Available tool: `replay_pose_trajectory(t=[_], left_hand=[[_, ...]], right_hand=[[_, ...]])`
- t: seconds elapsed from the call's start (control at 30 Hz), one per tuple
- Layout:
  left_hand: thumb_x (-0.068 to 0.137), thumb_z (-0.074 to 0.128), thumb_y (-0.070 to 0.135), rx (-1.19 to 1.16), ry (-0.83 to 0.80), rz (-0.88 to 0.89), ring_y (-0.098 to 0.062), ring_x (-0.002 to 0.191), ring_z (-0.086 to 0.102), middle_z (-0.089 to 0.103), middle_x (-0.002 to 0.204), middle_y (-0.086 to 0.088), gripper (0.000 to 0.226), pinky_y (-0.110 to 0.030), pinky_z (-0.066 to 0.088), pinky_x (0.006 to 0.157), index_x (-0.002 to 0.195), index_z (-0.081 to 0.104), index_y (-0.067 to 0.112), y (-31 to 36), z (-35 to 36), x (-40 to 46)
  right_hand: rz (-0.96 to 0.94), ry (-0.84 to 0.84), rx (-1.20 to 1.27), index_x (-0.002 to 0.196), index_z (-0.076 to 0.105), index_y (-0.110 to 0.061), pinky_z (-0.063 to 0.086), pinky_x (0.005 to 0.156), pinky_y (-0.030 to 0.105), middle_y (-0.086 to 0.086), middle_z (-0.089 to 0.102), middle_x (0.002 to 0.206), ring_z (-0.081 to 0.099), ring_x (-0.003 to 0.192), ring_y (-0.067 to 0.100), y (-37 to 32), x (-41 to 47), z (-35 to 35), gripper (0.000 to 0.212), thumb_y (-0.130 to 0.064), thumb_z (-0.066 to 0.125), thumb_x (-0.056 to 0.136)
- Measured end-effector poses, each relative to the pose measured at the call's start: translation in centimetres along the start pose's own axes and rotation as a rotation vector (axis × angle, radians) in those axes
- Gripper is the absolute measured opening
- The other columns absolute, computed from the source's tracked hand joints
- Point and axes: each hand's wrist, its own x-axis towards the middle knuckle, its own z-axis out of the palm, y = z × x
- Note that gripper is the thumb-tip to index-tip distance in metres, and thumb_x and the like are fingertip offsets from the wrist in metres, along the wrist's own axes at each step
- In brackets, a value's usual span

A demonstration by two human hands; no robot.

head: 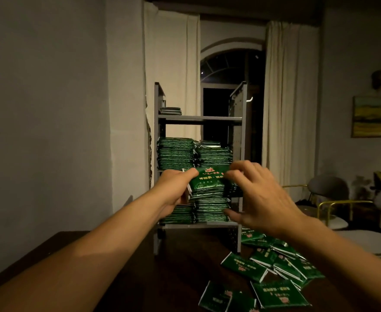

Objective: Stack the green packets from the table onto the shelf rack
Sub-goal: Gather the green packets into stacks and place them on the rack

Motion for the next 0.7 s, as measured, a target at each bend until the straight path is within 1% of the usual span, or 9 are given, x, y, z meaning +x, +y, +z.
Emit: replay_pose_trajectory(t=[0.1, 0.17, 0.23, 0.33, 0.47, 0.5, 0.57, 0.63, 0.7], left_hand=[[0.094, 0.067, 0.018, -0.027, -0.051, -0.023, -0.026, 0.086, 0.074, 0.076, 0.095, -0.016, 0.017, -0.033, 0.063, 0.071, 0.099, 0.068, 0.002, 1.3, 0.6, 1.1], [0.093, 0.068, 0.018, -0.04, -0.055, -0.028, -0.031, 0.096, 0.074, 0.075, 0.104, -0.02, 0.021, -0.04, 0.063, 0.081, 0.103, 0.067, 0.0, 1.6, 0.8, 2.0], [0.092, 0.068, 0.02, -0.041, -0.069, -0.04, -0.035, 0.103, 0.072, 0.074, 0.108, -0.022, 0.027, -0.049, 0.059, 0.092, 0.108, 0.068, -0.001, 1.8, 0.8, 3.2], [0.091, 0.069, 0.023, -0.067, -0.073, -0.036, -0.033, 0.101, 0.073, 0.075, 0.107, -0.02, 0.034, -0.047, 0.057, 0.095, 0.115, 0.067, -0.001, 2.2, 1.0, 5.0], [0.104, 0.05, 0.037, -0.086, -0.068, 0.052, -0.029, 0.09, 0.073, 0.074, 0.104, -0.02, 0.037, -0.037, 0.062, 0.074, 0.111, 0.063, 0.004, 2.6, 1.5, 6.9], [0.106, 0.043, 0.038, 0.017, -0.008, 0.117, -0.029, 0.086, 0.072, 0.074, 0.101, -0.018, 0.039, -0.039, 0.061, 0.073, 0.109, 0.062, 0.005, 2.6, 1.4, 7.0], [0.106, 0.042, 0.034, 0.411, 0.145, 0.335, -0.027, 0.085, 0.068, 0.071, 0.097, -0.004, 0.027, -0.043, 0.058, 0.077, 0.106, 0.059, 0.013, 2.0, 0.8, 7.8], [0.102, 0.051, 0.027, 0.772, 0.237, 0.545, -0.019, 0.098, 0.059, 0.062, 0.101, 0.009, 0.009, -0.035, 0.049, 0.08, 0.107, 0.054, 0.021, 1.3, -0.2, 8.4], [0.097, 0.059, 0.026, 0.929, 0.286, 0.684, -0.014, 0.115, 0.046, 0.055, 0.112, 0.012, 0.02, -0.03, 0.041, 0.092, 0.115, 0.053, 0.023, 0.9, -0.9, 9.4]], right_hand=[[0.024, 0.147, -0.023, 0.121, 0.057, -0.014, 0.053, 0.081, 0.037, 0.005, 0.057, 0.118, 0.057, 0.102, 0.024, 1.3, 0.8, 1.3, 0.058, -0.024, 0.085, 0.072], [0.015, 0.215, -0.022, 0.119, 0.06, -0.01, 0.054, 0.077, 0.041, 0.008, 0.06, 0.115, 0.058, 0.1, 0.026, 2.1, 1.4, 1.9, 0.052, -0.014, 0.083, 0.073], [-0.001, 0.256, -0.031, 0.119, 0.061, -0.007, 0.055, 0.078, 0.042, 0.01, 0.061, 0.117, 0.059, 0.103, 0.027, 2.9, 2.0, 2.3, 0.048, -0.011, 0.08, 0.075], [-0.021, 0.277, -0.044, 0.12, 0.06, -0.006, 0.056, 0.077, 0.037, 0.009, 0.063, 0.116, 0.061, 0.102, 0.025, 3.9, 3.0, 2.9, 0.048, -0.012, 0.079, 0.076], [0.011, 0.279, -0.079, 0.112, 0.065, -0.006, 0.045, 0.064, 0.025, 0.007, 0.067, 0.099, 0.063, 0.082, 0.022, 5.8, 4.5, 3.6, 0.043, -0.014, 0.082, 0.073], [0.054, 0.284, -0.069, 0.11, 0.065, -0.008, 0.042, 0.065, 0.025, 0.006, 0.067, 0.097, 0.062, 0.08, 0.021, 6.4, 4.8, 3.7, 0.042, -0.015, 0.083, 0.073], [0.166, 0.298, -0.036, 0.11, 0.064, -0.011, 0.039, 0.067, 0.027, 0.005, 0.066, 0.097, 0.057, 0.079, 0.019, 8.1, 5.8, 4.2, 0.039, -0.016, 0.082, 0.077], [0.229, 0.294, -0.025, 0.112, 0.063, -0.013, 0.037, 0.07, 0.03, 0.005, 0.064, 0.099, 0.05, 0.08, 0.015, 9.5, 6.8, 4.6, 0.036, -0.018, 0.079, 0.08], [0.218, 0.259, -0.044, 0.113, 0.062, -0.014, 0.036, 0.074, 0.031, 0.005, 0.064, 0.102, 0.05, 0.083, 0.015, 10.3, 7.8, 5.5, 0.037, -0.018, 0.078, 0.08]])
